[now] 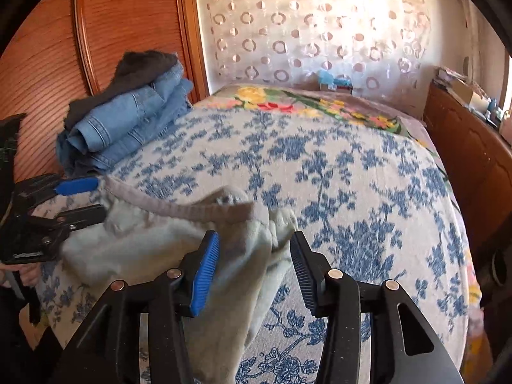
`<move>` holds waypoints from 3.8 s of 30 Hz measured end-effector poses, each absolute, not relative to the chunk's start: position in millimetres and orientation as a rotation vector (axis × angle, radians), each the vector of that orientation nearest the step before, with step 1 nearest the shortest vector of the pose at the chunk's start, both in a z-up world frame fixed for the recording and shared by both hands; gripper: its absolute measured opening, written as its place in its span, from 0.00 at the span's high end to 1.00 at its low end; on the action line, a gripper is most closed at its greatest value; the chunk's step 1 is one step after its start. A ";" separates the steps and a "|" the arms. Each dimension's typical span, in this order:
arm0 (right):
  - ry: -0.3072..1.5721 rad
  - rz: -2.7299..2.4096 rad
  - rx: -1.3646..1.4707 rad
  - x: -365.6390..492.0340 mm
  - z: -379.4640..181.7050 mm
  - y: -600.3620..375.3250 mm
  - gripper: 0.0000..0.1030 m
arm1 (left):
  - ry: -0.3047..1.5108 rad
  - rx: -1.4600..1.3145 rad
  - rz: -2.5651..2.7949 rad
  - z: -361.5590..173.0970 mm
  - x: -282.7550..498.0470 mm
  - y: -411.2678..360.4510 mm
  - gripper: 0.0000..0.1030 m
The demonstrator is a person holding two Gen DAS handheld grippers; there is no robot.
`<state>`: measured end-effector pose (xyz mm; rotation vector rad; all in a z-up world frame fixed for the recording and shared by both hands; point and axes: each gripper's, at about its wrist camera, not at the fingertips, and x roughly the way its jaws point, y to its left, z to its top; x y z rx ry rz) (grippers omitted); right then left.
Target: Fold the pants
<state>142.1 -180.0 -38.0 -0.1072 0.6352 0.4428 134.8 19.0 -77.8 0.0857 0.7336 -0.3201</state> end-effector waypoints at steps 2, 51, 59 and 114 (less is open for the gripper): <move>0.621 0.453 -0.098 141.0 -32.9 -182.6 0.53 | 0.765 0.079 -0.334 -80.2 144.1 18.3 0.56; 0.726 0.488 0.013 73.3 -62.5 -206.8 0.58 | 0.825 0.051 -0.305 -94.8 92.4 29.2 0.32; 0.748 0.528 -0.010 75.8 -67.8 -204.6 0.70 | 0.835 0.052 -0.302 -96.8 96.0 31.5 0.32; 0.747 0.430 -0.138 177.6 -61.7 -160.7 0.26 | 0.858 0.028 -0.292 -81.7 134.1 30.1 0.27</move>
